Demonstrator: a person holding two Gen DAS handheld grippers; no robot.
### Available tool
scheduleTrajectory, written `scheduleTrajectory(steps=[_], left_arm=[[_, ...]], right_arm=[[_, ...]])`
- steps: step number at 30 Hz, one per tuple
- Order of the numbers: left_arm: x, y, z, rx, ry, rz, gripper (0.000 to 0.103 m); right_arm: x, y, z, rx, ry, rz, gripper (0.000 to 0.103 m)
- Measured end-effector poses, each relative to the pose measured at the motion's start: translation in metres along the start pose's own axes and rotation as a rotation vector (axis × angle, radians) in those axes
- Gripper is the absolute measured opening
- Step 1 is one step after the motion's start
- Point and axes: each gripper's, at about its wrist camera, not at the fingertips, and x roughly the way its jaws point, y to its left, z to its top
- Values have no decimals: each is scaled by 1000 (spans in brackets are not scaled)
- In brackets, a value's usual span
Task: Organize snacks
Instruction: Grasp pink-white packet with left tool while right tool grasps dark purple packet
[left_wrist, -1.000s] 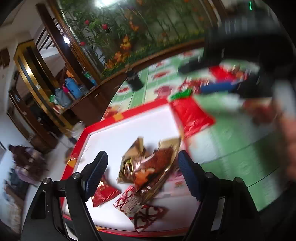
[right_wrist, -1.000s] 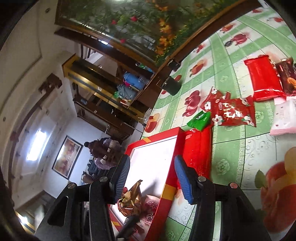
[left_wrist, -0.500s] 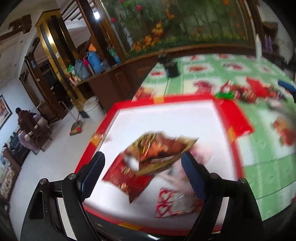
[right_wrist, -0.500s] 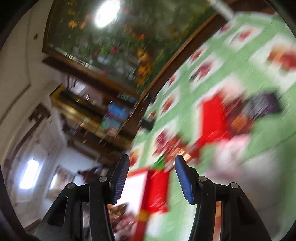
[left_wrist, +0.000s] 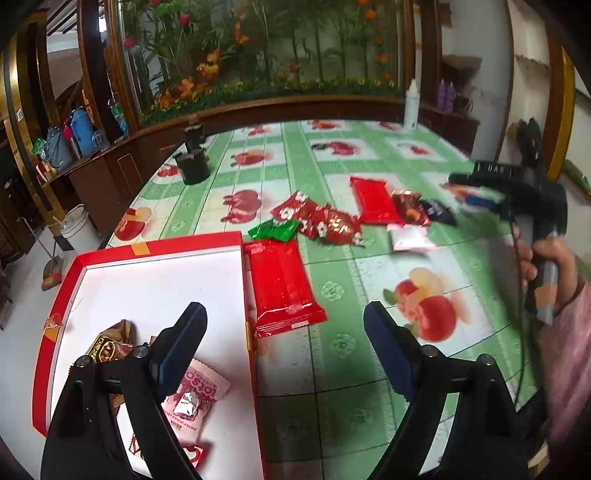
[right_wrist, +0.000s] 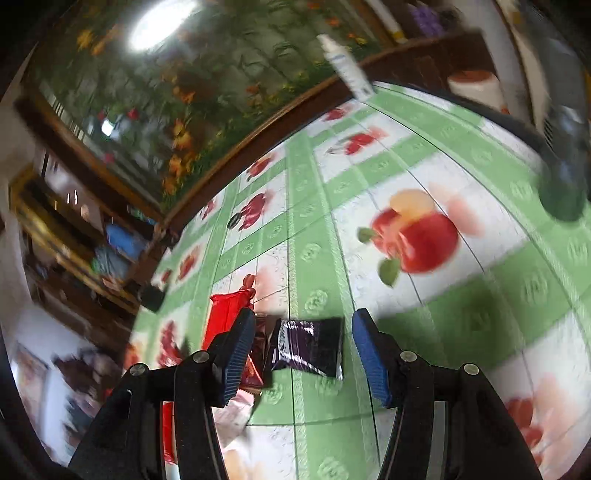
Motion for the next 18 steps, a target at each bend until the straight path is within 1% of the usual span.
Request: scheduleTrajectory(steps=[3,5,7,11,13,14,16,17,18], left_arm=[[13,4,0,1,72,-18,88],[18,4,0,-13,102,-69,88],[20,-4,5,-10,113,-107,88],[30,-37,22,58,110,-128,88],[39,-55,30,86,120,-145,88],[43,-62,32,96,127,-148,88],[51,-77,38,117,142,-152,87],[55,-86,41,129,144,-159,87],[57,-91,43,135,144,-163,87]], right_arm=[[10,10,7,-133,-49,-77,58],[19,14,7,-177,-57,-110,58],[30,10,6,-188,-17,-105,56],[47,14,3,-235,71,-114,55],[49,16,-1,-248,111,-84,55],[50,19,-2,-264,148,-59,55],[52,23,-5,-277,250,31,55],[52,25,-7,-273,339,125,56],[52,25,-8,-264,393,180,56]])
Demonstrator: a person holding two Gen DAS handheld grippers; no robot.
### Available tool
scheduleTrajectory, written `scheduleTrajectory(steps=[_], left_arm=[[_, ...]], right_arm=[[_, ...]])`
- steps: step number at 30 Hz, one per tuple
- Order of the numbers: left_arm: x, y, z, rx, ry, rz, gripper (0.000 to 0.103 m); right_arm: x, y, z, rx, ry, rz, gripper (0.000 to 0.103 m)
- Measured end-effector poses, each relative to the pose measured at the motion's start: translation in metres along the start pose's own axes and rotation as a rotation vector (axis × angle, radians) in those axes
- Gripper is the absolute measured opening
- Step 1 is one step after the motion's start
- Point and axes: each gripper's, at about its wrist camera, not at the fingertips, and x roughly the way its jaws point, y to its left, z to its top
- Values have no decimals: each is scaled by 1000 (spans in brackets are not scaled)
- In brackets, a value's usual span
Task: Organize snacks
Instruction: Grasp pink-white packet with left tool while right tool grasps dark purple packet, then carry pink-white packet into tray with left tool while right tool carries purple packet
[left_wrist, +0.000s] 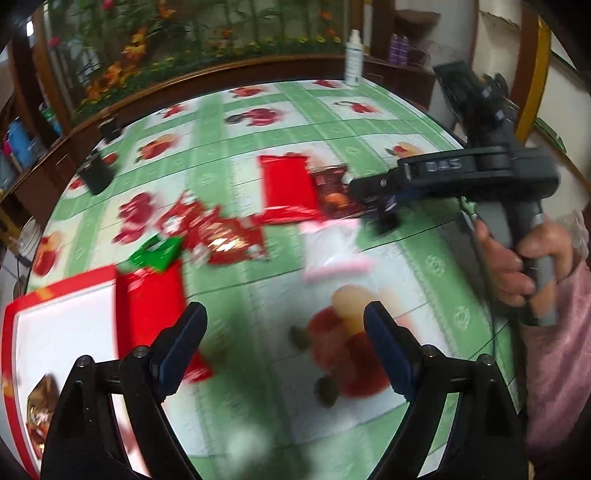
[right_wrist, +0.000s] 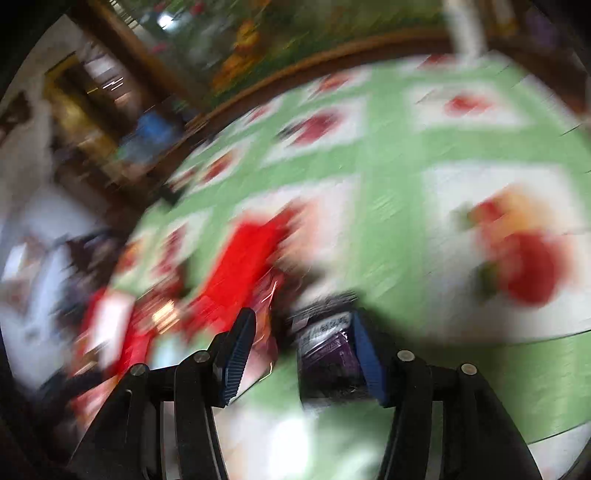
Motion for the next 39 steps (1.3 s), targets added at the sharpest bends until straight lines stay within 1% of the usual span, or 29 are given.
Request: scheduleTrajectory(steps=[1,3,5,7,9,14,16,17,18,19,20,23,26,29,31,33,36,38,39], left_arm=[[1,-3,3,5,0,-3,87],[7,-11,9,20,1,-12,87],[18,-16,15,30,13,0,87],[29,-16,20,16,35,8,87],[41,-17,26,-6,52,-12,87],[59,-18,25,-14,81,5,87],[63,-15,24,-29,79,9,80],[65,-14,24,-39,78,1,68],[66,-11,24,-55,74,-20,61],[65,-9,25,-67,64,-22,57],[65,-8,26,-71,61,-13,53],[65,-8,25,-75,50,-8,53],[64,-10,23,-72,41,-7,53],[60,-9,19,-80,42,-16,53],[54,-5,13,-92,40,-22,53],[47,-3,7,-89,33,-8,53],[31,0,-4,-88,9,12,53],[16,3,-12,-88,-18,25,53],[9,5,-15,-88,-31,34,53]], right_arm=[[-2,-1,-1,12,31,55,56],[-10,-7,0,35,25,83,57],[-17,-10,0,39,7,60,58],[-18,-12,-1,50,4,41,58],[-16,-12,1,62,9,18,58],[-9,-13,5,67,13,-35,58],[-7,-13,5,61,22,-45,58],[-7,-12,5,56,22,-50,58],[-6,-11,5,48,19,-59,58],[-7,-11,5,44,18,-66,58],[-6,-10,4,39,17,-74,58],[-5,-5,3,13,14,-98,58],[-1,3,1,-29,10,-142,58],[4,16,-4,-113,4,-214,58],[10,29,-10,-195,1,-280,61],[17,40,-17,-280,-5,-354,61],[24,49,-24,-355,-23,-433,56],[23,50,-26,-365,-30,-421,43],[23,50,-26,-366,-38,-427,33]])
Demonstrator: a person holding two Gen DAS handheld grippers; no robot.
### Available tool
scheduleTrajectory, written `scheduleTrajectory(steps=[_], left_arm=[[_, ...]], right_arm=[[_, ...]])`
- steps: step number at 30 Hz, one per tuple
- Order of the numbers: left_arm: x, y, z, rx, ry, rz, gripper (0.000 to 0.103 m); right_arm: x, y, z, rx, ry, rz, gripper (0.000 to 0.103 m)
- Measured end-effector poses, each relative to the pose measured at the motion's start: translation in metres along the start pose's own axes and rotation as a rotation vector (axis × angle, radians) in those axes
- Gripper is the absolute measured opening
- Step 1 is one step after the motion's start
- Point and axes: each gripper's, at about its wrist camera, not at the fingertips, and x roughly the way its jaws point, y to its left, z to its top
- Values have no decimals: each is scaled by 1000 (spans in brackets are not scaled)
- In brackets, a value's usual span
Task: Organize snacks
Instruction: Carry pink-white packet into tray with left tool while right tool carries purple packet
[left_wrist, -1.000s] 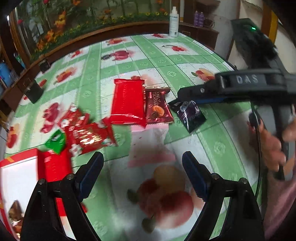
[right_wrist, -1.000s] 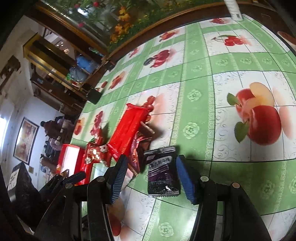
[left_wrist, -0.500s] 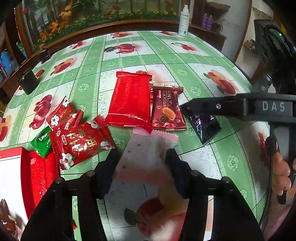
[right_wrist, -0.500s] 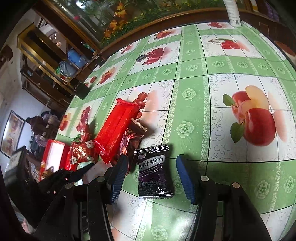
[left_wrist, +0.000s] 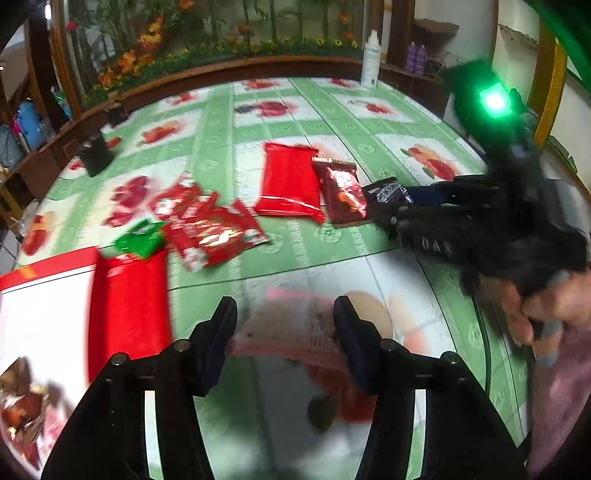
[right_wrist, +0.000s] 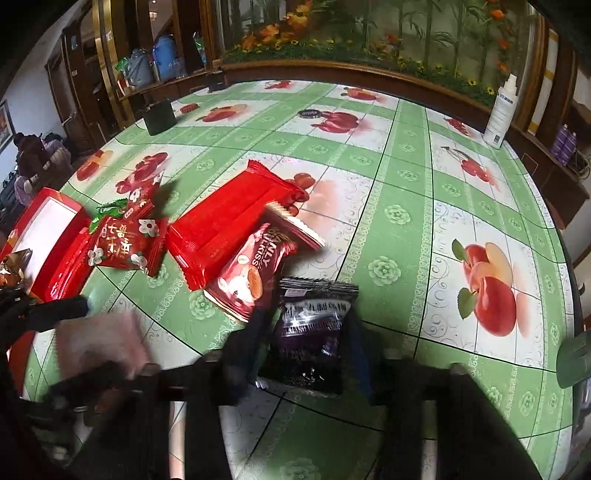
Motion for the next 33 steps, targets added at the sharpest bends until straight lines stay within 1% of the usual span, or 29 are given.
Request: scheduleTrajectory(steps=[2,4,8,9,15,17,19,22,25,28,33], left_arm=[[-17,6,-7,-1,-33,22,53],[-30,13,-13,-10,-54,27,53],[-39,31,-27,-41,-47,14,53],[-40,36,-32,-54,-45,7,53],[-51,63,-53,-124,-53,-19,53],[-58,71,-59,-147,-65,-30,53],[-65,76,-63,-155,-82,-36,53],[-75,80,-64,-152,-113,-25,53],[-88,85,-65,-146,-158,5,53],[-102,95,-66,-149,-207,55,53],[-115,119,-69,-180,-248,138,53]], right_arm=[[-1,-2,0,10,-5,-4,30],[-2,-4,-1,23,-10,-7,26],[-6,-10,-5,87,-11,-22,26],[-9,-14,-8,121,-10,-23,25],[-22,-27,-24,244,-17,60,24],[-27,-30,-34,303,-17,111,24],[-34,-31,-49,374,-32,216,24],[-41,-23,-59,411,-62,353,23],[-52,-2,-58,392,-116,469,23],[-59,23,-51,355,-161,533,23],[-58,84,-32,277,-171,637,23]])
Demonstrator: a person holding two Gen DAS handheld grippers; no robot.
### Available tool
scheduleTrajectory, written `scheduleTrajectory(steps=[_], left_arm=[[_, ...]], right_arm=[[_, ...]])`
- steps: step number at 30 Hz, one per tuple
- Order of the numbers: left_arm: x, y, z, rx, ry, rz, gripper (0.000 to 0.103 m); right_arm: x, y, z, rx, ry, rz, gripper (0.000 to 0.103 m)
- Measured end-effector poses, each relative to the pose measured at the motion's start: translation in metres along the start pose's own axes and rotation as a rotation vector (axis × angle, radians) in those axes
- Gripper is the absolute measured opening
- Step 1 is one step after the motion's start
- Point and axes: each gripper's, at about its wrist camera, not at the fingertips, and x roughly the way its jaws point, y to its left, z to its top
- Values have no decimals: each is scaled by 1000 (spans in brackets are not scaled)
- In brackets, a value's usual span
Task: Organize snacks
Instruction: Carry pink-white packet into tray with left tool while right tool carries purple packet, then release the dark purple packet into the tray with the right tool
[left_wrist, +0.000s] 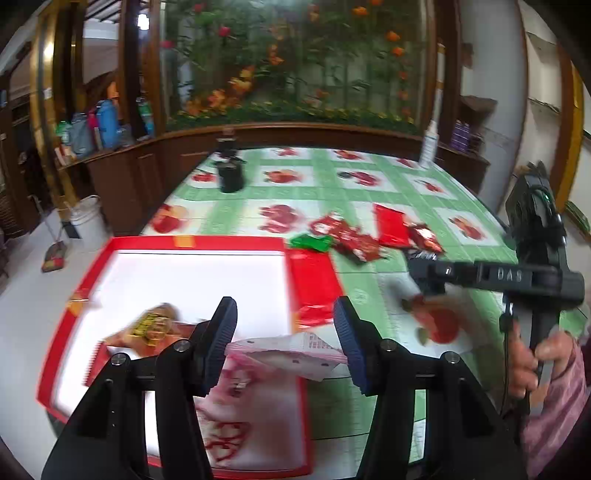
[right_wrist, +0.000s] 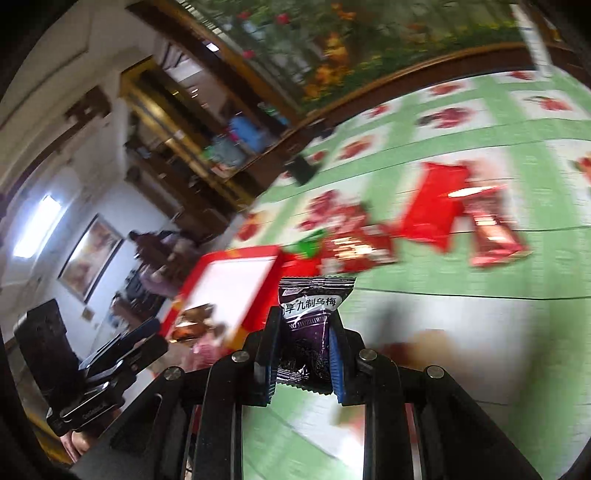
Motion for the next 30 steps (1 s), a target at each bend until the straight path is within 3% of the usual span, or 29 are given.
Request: scheduleTrajectory(steps=[7,13,19,30], left_arm=[[-2,38,-4,-34,-31,136,53],[4,64,-13,-54,-20,233,53],[10,76,-18,-69,-11,284,53],[8,76,-20,-54,-21,344,54]], right_arm=[[60,65,-5,-78,84,119,23],[101,103,-15,-139,150,149,23],[117,117,-25,-180,192,153,26],[113,115,-23,-178,174,155,27]])
